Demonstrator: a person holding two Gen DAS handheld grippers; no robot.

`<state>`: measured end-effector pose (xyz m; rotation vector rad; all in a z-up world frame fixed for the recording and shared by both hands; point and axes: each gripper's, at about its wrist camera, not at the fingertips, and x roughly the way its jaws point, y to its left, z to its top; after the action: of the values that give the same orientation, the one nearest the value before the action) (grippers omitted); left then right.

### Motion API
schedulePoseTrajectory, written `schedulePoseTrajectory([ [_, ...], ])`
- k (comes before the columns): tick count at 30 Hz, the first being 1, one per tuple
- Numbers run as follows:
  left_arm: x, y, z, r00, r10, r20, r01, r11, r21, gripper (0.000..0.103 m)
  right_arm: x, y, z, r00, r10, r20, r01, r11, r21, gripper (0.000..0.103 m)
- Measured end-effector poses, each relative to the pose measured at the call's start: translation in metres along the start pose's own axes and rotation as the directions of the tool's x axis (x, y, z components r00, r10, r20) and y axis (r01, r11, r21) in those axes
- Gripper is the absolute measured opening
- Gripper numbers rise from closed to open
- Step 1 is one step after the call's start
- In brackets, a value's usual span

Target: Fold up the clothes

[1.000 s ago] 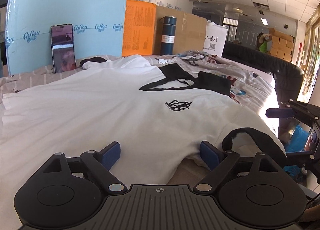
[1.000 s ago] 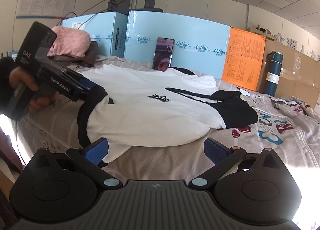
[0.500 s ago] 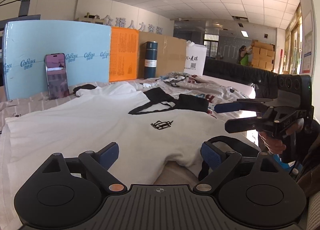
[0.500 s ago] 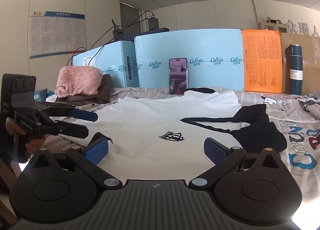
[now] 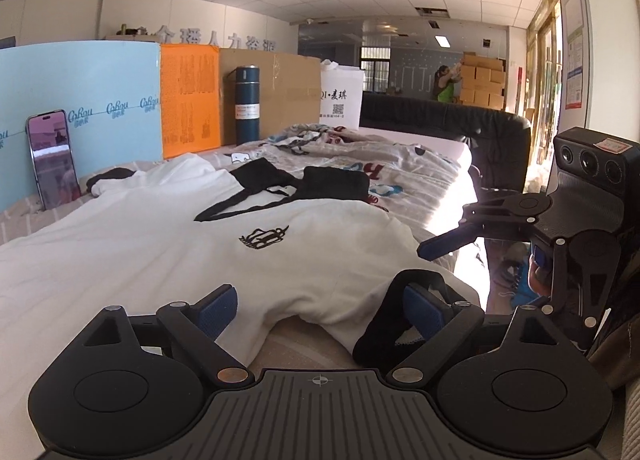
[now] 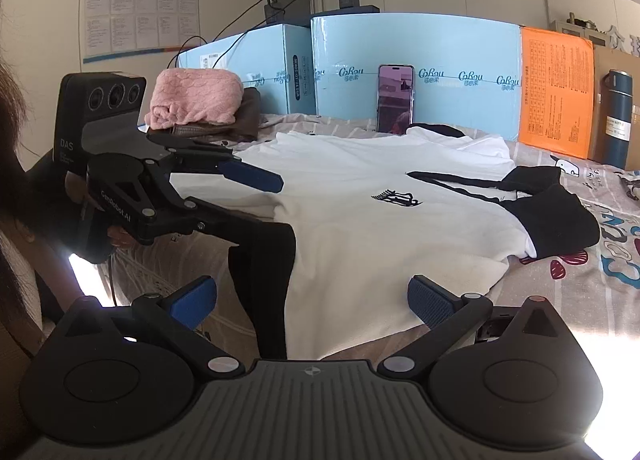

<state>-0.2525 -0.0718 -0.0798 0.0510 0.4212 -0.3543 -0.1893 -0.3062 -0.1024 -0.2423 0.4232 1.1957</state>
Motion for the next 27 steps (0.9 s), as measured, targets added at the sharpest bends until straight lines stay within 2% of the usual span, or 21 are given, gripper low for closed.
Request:
schedulePoseTrajectory([
  [4, -0.003, -0.009, -0.003, 1.000, -0.010, -0.011, 0.011, 0.998, 0.068, 0.092, 0.006, 0.004, -0.008, 0.988, -0.155, -0.009, 0.154, 0.988, -0.025, 0.103],
  [9, -0.006, -0.016, -0.003, 1.000, 0.000, 0.002, 0.000, 0.994, 0.113, 0.093, -0.003, 0.003, -0.012, 0.973, -0.228, 0.040, 0.229, 0.973, -0.022, 0.102],
  [11, -0.006, -0.018, -0.004, 1.000, -0.001, 0.007, 0.000, 0.993, 0.114, 0.093, -0.005, 0.005, -0.012, 0.973, -0.224, 0.061, 0.226, 0.974, -0.032, 0.096],
  [12, -0.006, -0.019, -0.005, 1.000, -0.006, 0.008, 0.005, 0.993, 0.121, 0.093, -0.006, 0.005, -0.012, 0.976, -0.208, 0.063, 0.211, 0.977, -0.040, 0.085],
  [13, -0.007, -0.021, -0.006, 1.000, -0.013, 0.007, 0.012, 0.991, 0.133, 0.093, -0.006, 0.005, -0.012, 0.980, -0.190, 0.060, 0.193, 0.980, -0.048, 0.064],
  [14, -0.008, -0.023, -0.007, 1.000, -0.022, 0.005, 0.021, 0.988, 0.153, 0.093, -0.006, 0.005, -0.011, 0.984, -0.171, 0.058, 0.174, 0.983, -0.056, 0.052],
  [15, -0.010, -0.025, -0.008, 1.000, -0.031, 0.002, 0.030, 0.985, 0.173, 0.093, -0.007, 0.005, -0.011, 0.987, -0.153, 0.055, 0.156, 0.986, -0.064, 0.034],
  [16, -0.011, -0.026, -0.009, 0.999, -0.034, -0.001, 0.033, 0.982, 0.184, 0.093, -0.008, 0.004, -0.010, 0.989, -0.138, 0.059, 0.142, 0.988, -0.066, 0.024],
  [19, -0.010, -0.031, -0.008, 0.999, -0.042, -0.013, 0.044, 0.972, 0.230, 0.093, -0.017, -0.004, -0.001, 0.990, -0.086, 0.108, 0.092, 0.995, -0.046, 0.010],
  [24, 0.003, -0.049, -0.010, 0.998, -0.034, -0.052, 0.053, 0.909, 0.413, 0.093, -0.031, -0.022, 0.017, 0.977, -0.006, 0.214, 0.003, 1.000, 0.011, 0.008],
  [27, 0.016, -0.057, -0.008, 0.999, -0.016, -0.042, 0.034, 0.885, 0.464, 0.093, -0.036, -0.033, 0.023, 0.965, 0.040, 0.261, -0.056, 0.997, 0.057, 0.007],
])
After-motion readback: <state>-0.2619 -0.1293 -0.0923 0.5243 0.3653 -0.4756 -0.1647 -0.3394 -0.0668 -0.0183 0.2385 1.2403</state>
